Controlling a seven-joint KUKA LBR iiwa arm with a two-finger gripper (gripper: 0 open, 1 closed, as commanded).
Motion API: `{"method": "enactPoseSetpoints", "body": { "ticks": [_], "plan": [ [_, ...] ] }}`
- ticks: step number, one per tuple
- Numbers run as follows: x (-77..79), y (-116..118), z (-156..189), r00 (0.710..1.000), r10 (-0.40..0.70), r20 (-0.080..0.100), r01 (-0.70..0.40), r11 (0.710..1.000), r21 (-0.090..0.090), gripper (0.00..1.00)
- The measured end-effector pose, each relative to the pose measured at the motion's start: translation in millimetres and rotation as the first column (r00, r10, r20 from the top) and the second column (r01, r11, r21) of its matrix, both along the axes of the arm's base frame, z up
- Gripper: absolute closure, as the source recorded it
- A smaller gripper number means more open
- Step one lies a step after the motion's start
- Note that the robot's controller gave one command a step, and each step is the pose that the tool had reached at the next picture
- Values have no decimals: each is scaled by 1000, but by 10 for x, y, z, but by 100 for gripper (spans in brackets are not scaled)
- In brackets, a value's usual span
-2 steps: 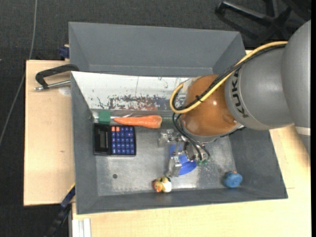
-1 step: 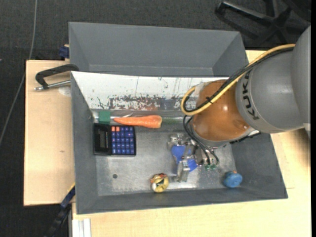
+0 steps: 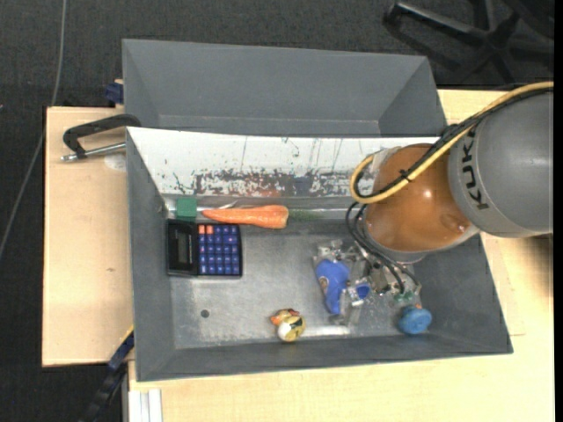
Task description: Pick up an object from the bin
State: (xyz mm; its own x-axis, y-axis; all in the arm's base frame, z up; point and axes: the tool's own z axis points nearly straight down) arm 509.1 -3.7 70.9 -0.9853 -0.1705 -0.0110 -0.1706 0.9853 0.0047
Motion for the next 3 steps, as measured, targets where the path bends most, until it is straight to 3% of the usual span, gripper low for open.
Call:
{"method": "enactPoseSetpoints", "body": {
  "ticks": [1, 2, 3],
  "plan": [
    [177, -114, -2, 1000, -23, 3, 23, 1000, 0, 0],
    [257, -603, 60, 1000, -10, 6, 10, 1000, 1, 100],
    [256, -602, 60, 1000, -11, 5, 11, 1000, 1, 100]
  ]
}}
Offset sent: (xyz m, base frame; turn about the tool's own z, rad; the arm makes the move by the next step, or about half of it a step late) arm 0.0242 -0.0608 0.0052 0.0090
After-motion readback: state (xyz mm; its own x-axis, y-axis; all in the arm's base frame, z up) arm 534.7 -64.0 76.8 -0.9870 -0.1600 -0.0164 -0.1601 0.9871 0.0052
